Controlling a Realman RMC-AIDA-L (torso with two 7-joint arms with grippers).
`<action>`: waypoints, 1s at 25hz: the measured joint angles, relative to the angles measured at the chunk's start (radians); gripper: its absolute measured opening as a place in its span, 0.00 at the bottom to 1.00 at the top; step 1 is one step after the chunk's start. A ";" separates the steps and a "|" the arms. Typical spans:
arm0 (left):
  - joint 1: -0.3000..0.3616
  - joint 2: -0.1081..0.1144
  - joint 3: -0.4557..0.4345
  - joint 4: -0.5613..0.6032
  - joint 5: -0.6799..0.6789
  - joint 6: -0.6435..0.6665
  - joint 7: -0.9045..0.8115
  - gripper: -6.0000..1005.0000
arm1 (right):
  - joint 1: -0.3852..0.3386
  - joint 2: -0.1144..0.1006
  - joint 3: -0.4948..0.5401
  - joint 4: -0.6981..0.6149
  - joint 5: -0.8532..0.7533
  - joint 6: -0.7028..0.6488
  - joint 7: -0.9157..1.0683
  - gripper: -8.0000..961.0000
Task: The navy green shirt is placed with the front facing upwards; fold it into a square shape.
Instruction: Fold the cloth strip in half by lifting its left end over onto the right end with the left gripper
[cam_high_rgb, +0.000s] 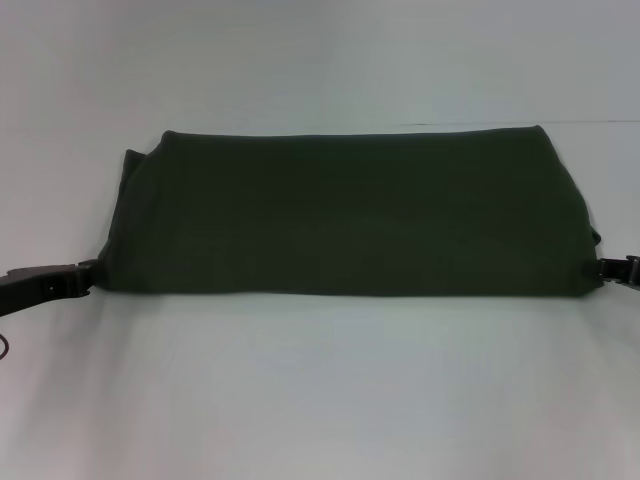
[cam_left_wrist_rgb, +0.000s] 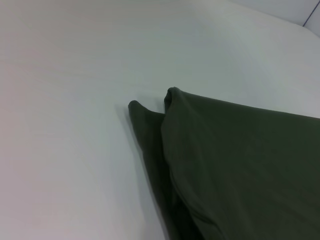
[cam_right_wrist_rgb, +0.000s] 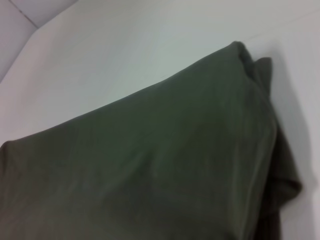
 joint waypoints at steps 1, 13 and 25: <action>0.000 0.000 -0.001 0.000 0.000 0.001 0.000 0.01 | -0.003 0.000 0.002 -0.001 0.001 0.000 0.000 0.32; 0.013 -0.001 -0.004 0.029 0.000 0.018 -0.014 0.01 | -0.021 -0.004 0.043 -0.005 0.005 -0.019 -0.024 0.03; 0.017 0.000 -0.006 0.040 -0.005 0.023 -0.015 0.01 | -0.029 -0.003 0.093 0.002 0.007 -0.040 -0.051 0.02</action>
